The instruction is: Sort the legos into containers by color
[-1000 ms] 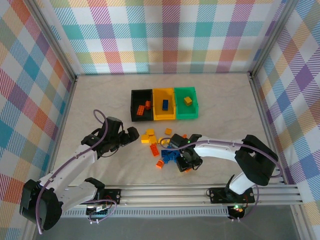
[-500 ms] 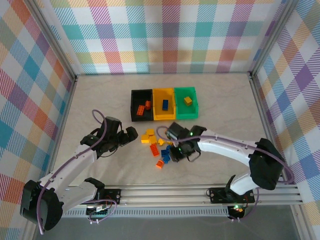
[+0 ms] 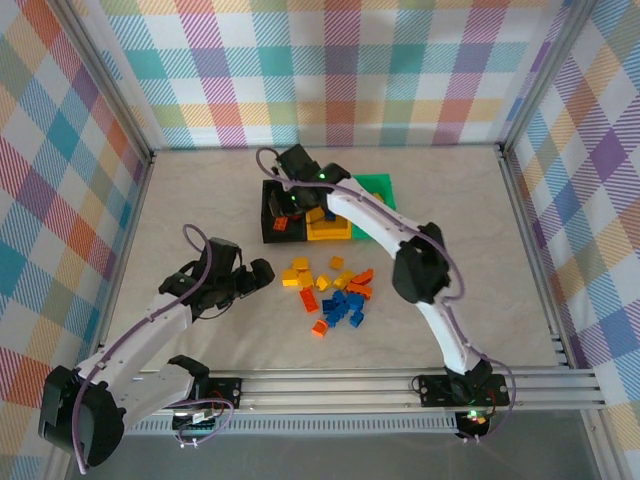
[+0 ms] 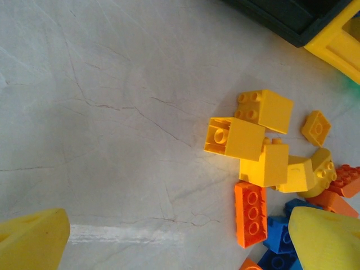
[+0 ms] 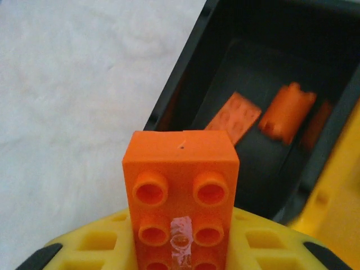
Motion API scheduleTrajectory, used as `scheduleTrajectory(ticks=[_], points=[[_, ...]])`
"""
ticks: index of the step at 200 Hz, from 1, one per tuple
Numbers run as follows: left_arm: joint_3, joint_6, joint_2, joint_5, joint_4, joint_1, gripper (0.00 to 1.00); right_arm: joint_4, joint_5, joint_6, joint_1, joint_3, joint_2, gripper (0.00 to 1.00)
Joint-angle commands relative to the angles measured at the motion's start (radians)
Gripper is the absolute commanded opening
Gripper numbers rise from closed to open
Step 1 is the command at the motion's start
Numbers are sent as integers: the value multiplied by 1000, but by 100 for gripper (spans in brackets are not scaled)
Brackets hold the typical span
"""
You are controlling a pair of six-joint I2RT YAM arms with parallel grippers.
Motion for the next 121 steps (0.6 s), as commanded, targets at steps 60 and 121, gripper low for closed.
scheduleTrajectory(ticks=[60, 121], points=[[27, 72, 93, 67, 36, 1, 96, -402, 22, 15, -34, 688, 305, 68], [50, 71, 129, 48, 34, -17, 96, -490, 65, 3, -29, 607, 158, 66]])
